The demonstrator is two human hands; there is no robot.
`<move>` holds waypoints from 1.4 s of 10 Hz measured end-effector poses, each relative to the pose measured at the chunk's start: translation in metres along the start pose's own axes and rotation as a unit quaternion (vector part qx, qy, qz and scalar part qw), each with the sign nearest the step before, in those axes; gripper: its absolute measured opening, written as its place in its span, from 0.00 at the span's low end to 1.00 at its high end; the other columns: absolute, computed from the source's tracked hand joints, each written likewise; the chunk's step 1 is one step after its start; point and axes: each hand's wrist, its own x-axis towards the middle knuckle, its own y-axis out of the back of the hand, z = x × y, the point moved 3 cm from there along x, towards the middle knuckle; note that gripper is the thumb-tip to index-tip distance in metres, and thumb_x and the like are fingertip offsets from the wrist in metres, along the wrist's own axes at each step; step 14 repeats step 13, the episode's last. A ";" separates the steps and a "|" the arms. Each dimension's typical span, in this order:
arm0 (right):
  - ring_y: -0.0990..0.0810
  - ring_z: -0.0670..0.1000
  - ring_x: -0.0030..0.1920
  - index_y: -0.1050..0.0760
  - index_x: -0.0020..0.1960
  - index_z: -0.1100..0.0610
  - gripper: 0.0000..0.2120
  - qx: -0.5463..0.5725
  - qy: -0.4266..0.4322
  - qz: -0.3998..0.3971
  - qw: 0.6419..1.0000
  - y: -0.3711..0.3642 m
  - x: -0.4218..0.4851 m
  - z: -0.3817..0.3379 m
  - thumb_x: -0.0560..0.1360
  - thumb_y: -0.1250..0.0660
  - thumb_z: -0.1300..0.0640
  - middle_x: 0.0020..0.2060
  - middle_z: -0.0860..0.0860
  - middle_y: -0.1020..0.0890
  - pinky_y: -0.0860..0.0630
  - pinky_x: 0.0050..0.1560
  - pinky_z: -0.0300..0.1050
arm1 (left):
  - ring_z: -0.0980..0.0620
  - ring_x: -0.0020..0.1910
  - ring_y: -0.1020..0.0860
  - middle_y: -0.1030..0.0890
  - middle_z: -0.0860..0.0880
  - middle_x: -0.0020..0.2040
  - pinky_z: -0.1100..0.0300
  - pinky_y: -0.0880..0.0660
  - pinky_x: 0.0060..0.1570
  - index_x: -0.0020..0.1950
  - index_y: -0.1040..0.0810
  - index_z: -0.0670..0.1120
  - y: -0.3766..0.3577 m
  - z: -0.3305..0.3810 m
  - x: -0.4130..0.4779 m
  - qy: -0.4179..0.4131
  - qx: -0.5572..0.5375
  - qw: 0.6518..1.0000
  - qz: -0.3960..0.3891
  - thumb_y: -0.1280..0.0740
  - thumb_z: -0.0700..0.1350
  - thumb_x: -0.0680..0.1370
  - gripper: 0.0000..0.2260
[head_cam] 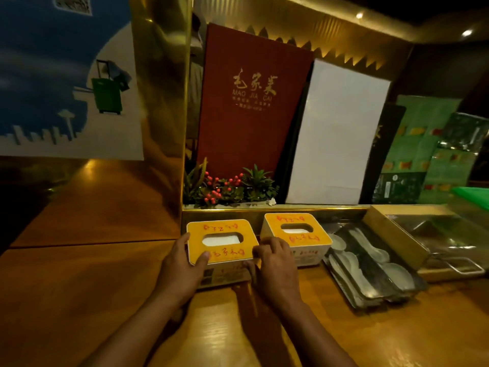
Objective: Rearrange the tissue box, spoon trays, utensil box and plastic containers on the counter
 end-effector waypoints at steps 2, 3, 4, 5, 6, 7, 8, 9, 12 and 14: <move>0.32 0.52 0.67 0.22 0.59 0.48 0.16 0.012 -0.035 0.018 0.999 0.000 0.006 0.022 0.75 0.32 0.41 0.64 0.49 0.25 0.27 0.63 0.53 | 0.45 0.63 0.23 0.24 0.47 0.69 0.44 0.21 0.57 0.78 0.40 0.53 -0.032 0.016 0.012 -0.001 0.015 1.000 -0.012 0.32 0.54 0.78 0.31; 0.31 0.50 0.64 0.22 0.60 0.48 0.17 0.026 -0.050 0.022 0.998 0.001 0.008 0.030 0.75 0.33 0.41 0.61 0.49 0.25 0.27 0.60 0.50 | 0.45 0.61 0.22 0.24 0.47 0.69 0.43 0.21 0.56 0.78 0.41 0.54 -0.038 0.019 0.018 0.003 0.025 0.999 -0.022 0.32 0.56 0.77 0.32; 0.30 0.49 0.58 0.22 0.60 0.49 0.18 0.032 -0.056 0.028 0.998 0.001 0.010 0.036 0.75 0.32 0.41 0.57 0.49 0.26 0.27 0.55 0.47 | 0.44 0.63 0.23 0.26 0.47 0.71 0.43 0.21 0.57 0.78 0.42 0.54 -0.043 0.022 0.024 0.002 0.027 0.999 -0.026 0.32 0.57 0.77 0.32; 0.30 0.49 0.56 0.21 0.60 0.50 0.18 0.028 -0.058 0.025 0.998 -0.001 0.012 0.039 0.74 0.32 0.41 0.54 0.48 0.26 0.27 0.52 0.46 | 0.45 0.62 0.23 0.25 0.47 0.70 0.43 0.21 0.56 0.78 0.41 0.55 -0.049 0.024 0.026 0.011 0.023 0.999 -0.025 0.32 0.55 0.78 0.31; 0.30 0.49 0.55 0.21 0.60 0.51 0.19 0.034 -0.057 0.030 0.997 0.000 0.013 0.041 0.75 0.31 0.42 0.54 0.48 0.26 0.27 0.52 0.46 | 0.44 0.62 0.22 0.25 0.47 0.70 0.44 0.20 0.55 0.79 0.41 0.54 -0.053 0.024 0.028 0.011 0.020 1.000 -0.021 0.33 0.54 0.79 0.31; 0.31 0.49 0.57 0.22 0.61 0.49 0.19 0.030 -0.052 0.015 0.998 -0.001 0.013 0.042 0.76 0.33 0.41 0.55 0.48 0.26 0.28 0.54 0.46 | 0.44 0.61 0.22 0.25 0.46 0.70 0.45 0.20 0.53 0.79 0.42 0.54 -0.054 0.023 0.029 0.013 0.018 0.999 -0.026 0.33 0.53 0.79 0.31; 0.30 0.50 0.56 0.21 0.60 0.49 0.18 0.029 -0.053 0.027 0.998 -0.002 0.013 0.043 0.75 0.33 0.41 0.55 0.48 0.25 0.27 0.54 0.47 | 0.44 0.60 0.22 0.26 0.46 0.70 0.46 0.19 0.52 0.79 0.42 0.55 -0.054 0.022 0.028 0.013 0.017 0.999 -0.029 0.33 0.52 0.79 0.30; 0.30 0.50 0.56 0.21 0.60 0.49 0.18 0.035 -0.052 0.025 0.998 -0.003 0.013 0.043 0.75 0.33 0.41 0.55 0.48 0.25 0.26 0.55 0.48 | 0.45 0.59 0.22 0.26 0.46 0.70 0.48 0.19 0.50 0.79 0.43 0.55 -0.055 0.022 0.028 0.019 0.014 0.999 -0.033 0.34 0.53 0.79 0.30; 0.30 0.44 0.59 0.27 0.68 0.47 0.21 0.163 -0.014 -0.036 0.986 0.022 0.000 0.066 0.77 0.33 0.45 0.59 0.43 0.29 0.25 0.57 0.42 | 0.45 0.65 0.25 0.33 0.47 0.76 0.48 0.19 0.51 0.79 0.45 0.57 -0.052 0.031 0.021 -0.018 0.078 0.996 -0.031 0.38 0.58 0.79 0.30; 0.27 0.41 0.56 0.22 0.60 0.45 0.13 0.207 -0.021 -0.040 0.977 0.052 -0.011 0.094 0.77 0.32 0.46 0.54 0.38 0.28 0.28 0.49 0.33 | 0.43 0.73 0.33 0.40 0.47 0.79 0.48 0.24 0.61 0.78 0.39 0.52 -0.051 0.051 0.010 -0.063 0.117 0.991 0.009 0.36 0.55 0.79 0.28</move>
